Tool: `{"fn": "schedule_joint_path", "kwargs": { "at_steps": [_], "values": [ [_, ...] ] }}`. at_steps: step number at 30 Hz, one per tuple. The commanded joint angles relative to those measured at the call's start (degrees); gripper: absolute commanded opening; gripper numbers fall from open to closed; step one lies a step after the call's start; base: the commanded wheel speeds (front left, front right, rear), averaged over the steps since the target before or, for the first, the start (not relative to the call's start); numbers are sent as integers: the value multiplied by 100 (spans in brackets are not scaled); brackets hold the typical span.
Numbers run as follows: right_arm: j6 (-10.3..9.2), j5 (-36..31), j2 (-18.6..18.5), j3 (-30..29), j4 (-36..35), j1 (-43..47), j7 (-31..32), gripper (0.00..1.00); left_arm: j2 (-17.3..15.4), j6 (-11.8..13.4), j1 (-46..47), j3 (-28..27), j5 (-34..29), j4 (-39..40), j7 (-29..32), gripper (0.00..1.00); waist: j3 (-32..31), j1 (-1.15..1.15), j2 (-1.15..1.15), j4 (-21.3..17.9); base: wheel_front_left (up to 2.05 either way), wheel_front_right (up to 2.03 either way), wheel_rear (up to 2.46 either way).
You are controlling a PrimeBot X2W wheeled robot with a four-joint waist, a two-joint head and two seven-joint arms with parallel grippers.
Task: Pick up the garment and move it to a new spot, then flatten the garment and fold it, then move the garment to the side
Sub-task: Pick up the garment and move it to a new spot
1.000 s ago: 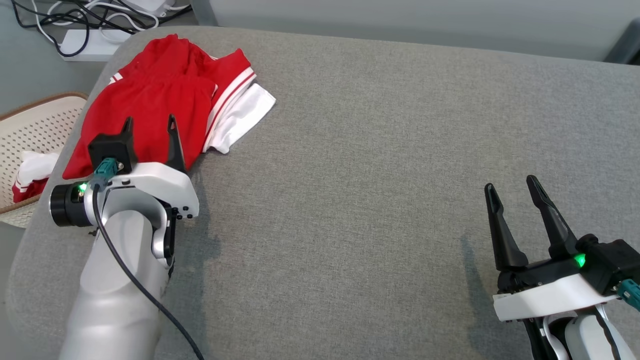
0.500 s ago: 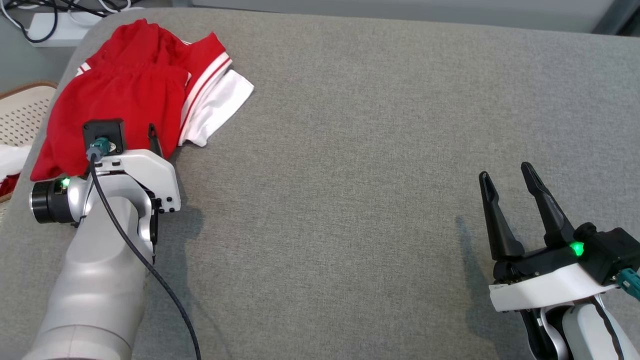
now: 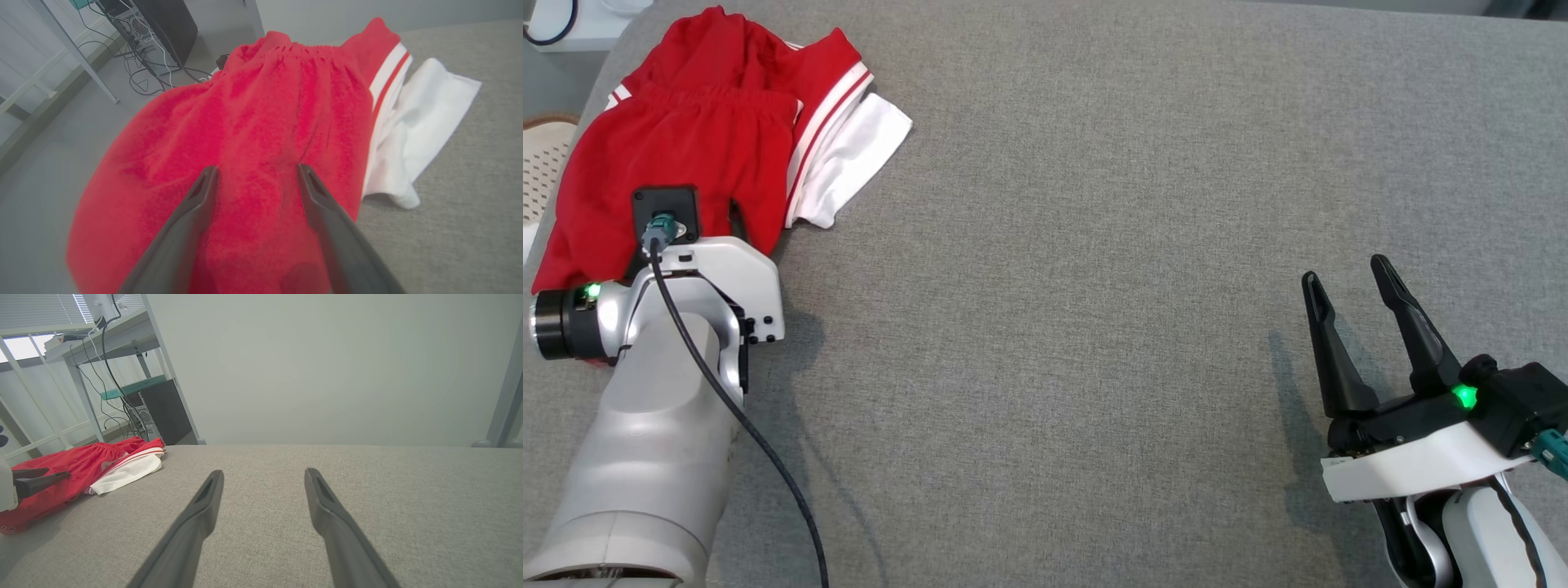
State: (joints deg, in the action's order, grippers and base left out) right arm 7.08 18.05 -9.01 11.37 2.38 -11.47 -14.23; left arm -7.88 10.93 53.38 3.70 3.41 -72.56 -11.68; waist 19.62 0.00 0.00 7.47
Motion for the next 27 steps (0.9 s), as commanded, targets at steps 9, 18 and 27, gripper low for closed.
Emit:
{"fn": "schedule_joint_path", "kwargs": {
  "at_steps": [9,18,27],
  "values": [
    [41,83,-51,134,-209,-148,-77,100,-373,-34,168,-28,24,-43,-106,0,58,0,0,-35,0,0,0],
    [41,73,33,105,-187,-204,-77,100,-411,-303,66,-85,228,324,-323,0,24,0,0,-78,0,0,0],
    [41,91,115,40,-173,-140,-77,100,-333,-432,-539,-199,335,1888,-330,0,-262,0,0,-173,0,0,0]
  ]
}}
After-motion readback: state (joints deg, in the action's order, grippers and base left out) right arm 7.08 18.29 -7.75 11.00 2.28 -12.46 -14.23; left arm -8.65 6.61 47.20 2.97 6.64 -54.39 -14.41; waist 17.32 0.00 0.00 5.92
